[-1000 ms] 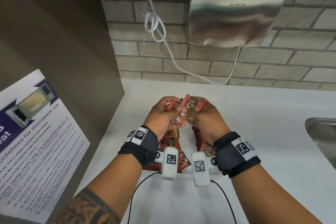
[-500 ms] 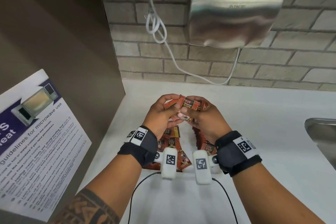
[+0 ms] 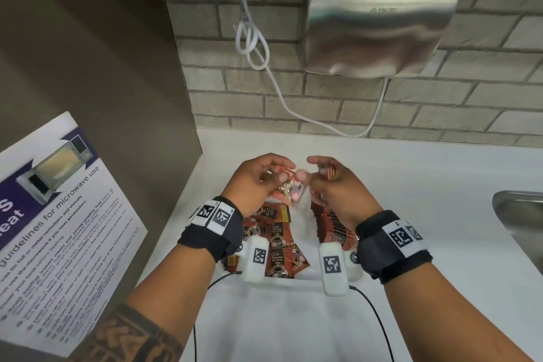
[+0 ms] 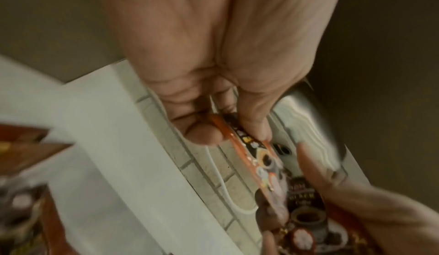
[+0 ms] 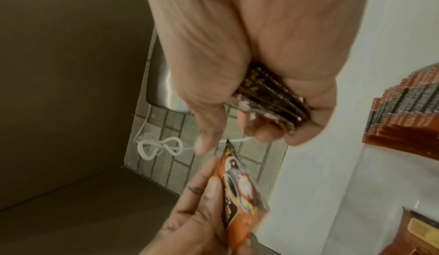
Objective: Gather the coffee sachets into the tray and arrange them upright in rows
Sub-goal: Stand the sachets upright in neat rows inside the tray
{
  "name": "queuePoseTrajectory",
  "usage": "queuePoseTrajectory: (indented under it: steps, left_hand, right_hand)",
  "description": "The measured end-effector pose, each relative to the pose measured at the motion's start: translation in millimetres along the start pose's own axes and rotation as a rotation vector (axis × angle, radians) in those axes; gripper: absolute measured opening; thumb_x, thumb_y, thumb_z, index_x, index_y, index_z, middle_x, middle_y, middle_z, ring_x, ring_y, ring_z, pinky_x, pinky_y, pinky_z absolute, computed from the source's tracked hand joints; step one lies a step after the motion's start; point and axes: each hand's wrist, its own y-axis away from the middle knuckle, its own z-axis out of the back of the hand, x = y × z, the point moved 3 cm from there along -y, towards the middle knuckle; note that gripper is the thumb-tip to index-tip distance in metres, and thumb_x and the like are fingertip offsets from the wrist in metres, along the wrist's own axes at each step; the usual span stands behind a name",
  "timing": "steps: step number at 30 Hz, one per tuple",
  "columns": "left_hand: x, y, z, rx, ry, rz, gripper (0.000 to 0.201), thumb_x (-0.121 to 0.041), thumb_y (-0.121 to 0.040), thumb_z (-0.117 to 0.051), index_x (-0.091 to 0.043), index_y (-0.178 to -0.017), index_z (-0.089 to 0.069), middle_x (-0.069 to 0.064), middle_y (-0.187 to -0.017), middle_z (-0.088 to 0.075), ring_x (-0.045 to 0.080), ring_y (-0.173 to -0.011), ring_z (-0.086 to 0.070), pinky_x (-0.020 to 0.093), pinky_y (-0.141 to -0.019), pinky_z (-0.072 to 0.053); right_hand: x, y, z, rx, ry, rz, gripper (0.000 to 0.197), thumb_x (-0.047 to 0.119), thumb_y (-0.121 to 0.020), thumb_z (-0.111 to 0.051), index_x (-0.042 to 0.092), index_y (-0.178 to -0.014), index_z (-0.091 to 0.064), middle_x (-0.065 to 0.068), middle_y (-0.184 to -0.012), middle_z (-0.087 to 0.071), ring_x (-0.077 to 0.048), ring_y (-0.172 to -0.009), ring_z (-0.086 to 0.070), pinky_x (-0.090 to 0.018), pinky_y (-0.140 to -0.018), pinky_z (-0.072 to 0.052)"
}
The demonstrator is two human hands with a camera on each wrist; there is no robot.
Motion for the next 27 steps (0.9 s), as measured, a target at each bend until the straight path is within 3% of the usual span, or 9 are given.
queuePoseTrajectory:
  steps: [2, 5, 10, 12, 14, 17, 19, 23, 27]
  left_hand:
    - [-8, 2, -6, 0.091, -0.099, -0.039, 0.035, -0.007, -0.093, -0.069, -0.034, -0.115, -0.070, 0.000, -0.096, -0.074, 0.020, -0.088, -0.072, 0.045, -0.083, -0.061]
    - [-14, 2, -14, 0.165, -0.129, -0.053, 0.042, -0.012, -0.089, -0.075, -0.036, -0.122, -0.067, 0.000, -0.095, -0.074, 0.016, -0.088, -0.071, 0.037, -0.089, -0.057]
    - [-19, 8, -19, 0.223, -0.353, -0.229, 0.049, -0.017, -0.099, -0.062, -0.038, -0.142, -0.051, -0.009, -0.142, -0.043, 0.003, -0.126, -0.047, 0.007, -0.098, -0.038]
    - [-21, 12, -23, 0.327, -0.353, -0.271, 0.063, -0.013, -0.099, -0.061, -0.042, -0.150, -0.037, -0.012, -0.152, -0.036, 0.001, -0.139, -0.037, 0.011, -0.110, -0.031]
    - [-23, 12, -28, 0.409, -0.299, -0.228, 0.078, -0.013, -0.093, -0.071, -0.046, -0.152, -0.032, -0.015, -0.152, -0.036, -0.003, -0.137, -0.038, 0.015, -0.106, -0.039]
    - [-24, 10, -37, 0.448, -0.421, -0.239, 0.092, -0.016, -0.076, -0.086, -0.046, -0.148, -0.037, -0.016, -0.146, -0.040, 0.004, -0.125, -0.052, 0.019, -0.091, -0.051]
    - [-22, 8, -40, 0.378, -0.569, -0.366, 0.084, -0.016, -0.075, -0.083, -0.039, -0.146, -0.043, -0.014, -0.144, -0.044, 0.006, -0.126, -0.052, 0.029, -0.101, -0.049]
    - [-19, 6, -42, 0.340, -0.485, -0.405, 0.072, -0.009, -0.076, -0.081, -0.025, -0.141, -0.054, -0.012, -0.142, -0.050, -0.002, -0.129, -0.046, 0.013, -0.108, -0.035]
    - [-10, -3, -33, 0.265, -0.610, -0.390, 0.064, -0.012, -0.078, -0.080, -0.025, -0.137, -0.059, -0.007, -0.150, -0.046, 0.010, -0.135, -0.045, 0.032, -0.111, -0.041]
  right_hand:
    - [-3, 1, -7, 0.189, 0.078, -0.058, 0.055, 0.032, -0.074, -0.087, 0.020, -0.122, -0.062, -0.012, -0.096, -0.071, -0.018, -0.082, -0.066, -0.037, -0.077, -0.052]
    - [-5, 5, -15, 0.304, 0.054, -0.063, 0.034, 0.007, -0.083, -0.079, 0.007, -0.115, -0.067, -0.016, -0.099, -0.074, -0.026, -0.088, -0.071, -0.035, -0.078, -0.057]
    - [-8, 4, -13, 0.291, -0.063, -0.087, 0.036, -0.011, -0.084, -0.066, 0.008, -0.114, -0.065, -0.015, -0.095, -0.072, -0.028, -0.085, -0.068, -0.038, -0.082, -0.057]
    - [-12, 1, -12, 0.287, -0.112, -0.125, 0.035, -0.010, -0.080, -0.068, 0.008, -0.110, -0.066, -0.020, -0.096, -0.068, -0.033, -0.091, -0.064, -0.045, -0.086, -0.054]
    - [-16, 0, -12, 0.269, -0.208, -0.169, 0.030, -0.009, -0.082, -0.066, 0.001, -0.110, -0.065, -0.022, -0.099, -0.067, -0.035, -0.097, -0.063, -0.046, -0.084, -0.055]
    - [-19, 0, -18, 0.219, -0.368, -0.188, 0.023, -0.008, -0.089, -0.057, -0.006, -0.111, -0.063, -0.026, -0.109, -0.066, -0.039, -0.112, -0.063, -0.053, -0.095, -0.050]
    - [-19, 0, -23, 0.213, -0.406, -0.183, 0.023, -0.010, -0.092, -0.050, -0.001, -0.109, -0.063, -0.022, -0.110, -0.064, -0.036, -0.120, -0.060, -0.045, -0.094, -0.051]
    - [-16, 1, -21, 0.228, -0.505, -0.240, 0.022, -0.007, -0.095, -0.044, 0.003, -0.103, -0.063, -0.016, -0.099, -0.068, -0.025, -0.100, -0.068, -0.032, -0.075, -0.058]
    - [-11, 5, -12, 0.184, -0.201, -0.212, 0.013, 0.017, -0.097, -0.060, 0.009, -0.107, -0.064, -0.005, -0.101, -0.073, -0.020, -0.090, -0.070, -0.037, -0.080, -0.055]
